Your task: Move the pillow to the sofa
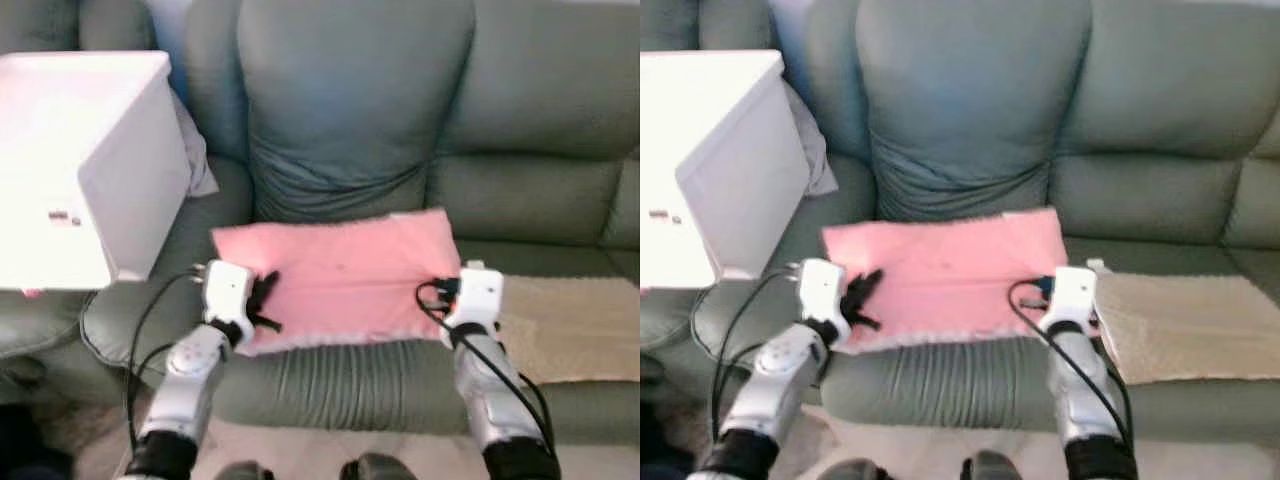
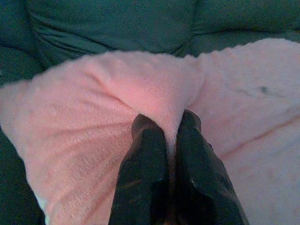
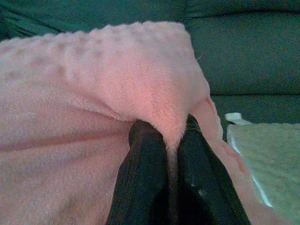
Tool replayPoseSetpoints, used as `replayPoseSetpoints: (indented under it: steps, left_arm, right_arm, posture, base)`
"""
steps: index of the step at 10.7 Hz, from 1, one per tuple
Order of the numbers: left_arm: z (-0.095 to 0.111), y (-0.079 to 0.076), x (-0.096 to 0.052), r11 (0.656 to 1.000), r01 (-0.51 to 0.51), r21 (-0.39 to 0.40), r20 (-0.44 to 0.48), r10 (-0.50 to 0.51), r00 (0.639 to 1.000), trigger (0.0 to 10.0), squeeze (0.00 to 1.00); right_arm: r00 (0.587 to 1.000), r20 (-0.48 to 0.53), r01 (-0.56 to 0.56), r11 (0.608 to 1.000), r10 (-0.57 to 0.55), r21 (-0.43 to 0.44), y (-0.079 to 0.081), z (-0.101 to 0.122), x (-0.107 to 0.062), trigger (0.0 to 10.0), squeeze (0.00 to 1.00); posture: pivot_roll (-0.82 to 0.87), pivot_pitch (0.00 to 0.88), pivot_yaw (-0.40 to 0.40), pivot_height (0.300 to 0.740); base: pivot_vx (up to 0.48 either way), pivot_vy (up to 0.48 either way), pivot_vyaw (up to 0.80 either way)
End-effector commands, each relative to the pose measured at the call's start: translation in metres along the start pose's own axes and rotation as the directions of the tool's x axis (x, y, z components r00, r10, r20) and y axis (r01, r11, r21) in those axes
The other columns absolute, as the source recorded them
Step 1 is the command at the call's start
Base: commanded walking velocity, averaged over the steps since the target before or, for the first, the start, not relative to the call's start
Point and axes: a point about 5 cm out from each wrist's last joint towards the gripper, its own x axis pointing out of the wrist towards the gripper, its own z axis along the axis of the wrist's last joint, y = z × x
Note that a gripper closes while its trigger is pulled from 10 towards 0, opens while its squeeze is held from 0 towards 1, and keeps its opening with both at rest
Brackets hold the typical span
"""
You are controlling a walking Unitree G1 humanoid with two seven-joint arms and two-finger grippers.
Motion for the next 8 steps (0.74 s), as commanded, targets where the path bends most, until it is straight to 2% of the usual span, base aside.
replayPoseSetpoints:
  steps: [1,4,8]
  left_arm:
    - [0.007,0.002,-0.001,1.0,-0.005,0.017,0.028,0.005,1.0,10.0,0.0]
    - [0.005,0.001,-0.003,1.0,-0.004,0.006,0.021,0.004,1.0,10.0,0.0]
    - [0.011,0.013,-0.001,0.999,-0.028,0.022,0.027,0.028,0.999,10.0,0.0]
  right_arm:
    - [1.0,0.01,0.017,1.0,-0.017,0.006,-0.003,0.002,-0.001,10.0,0.0]
    - [1.0,0.005,0.017,1.0,-0.017,0.008,-0.003,0.002,-0.003,10.0,0.0]
    - [1.0,0.004,0.022,1.0,-0.022,0.021,-0.002,0.004,-0.002,10.0,0.0]
  posture:
    - [-0.06,0.0,-0.049,0.74]
    - [-0.06,0.0,-0.047,0.74]
    - [-0.06,0.0,-0.04,0.74]
  base:
    - [0.0,0.0,-0.8]
    - [0.0,0.0,0.0]
    - [0.0,0.0,-0.53]
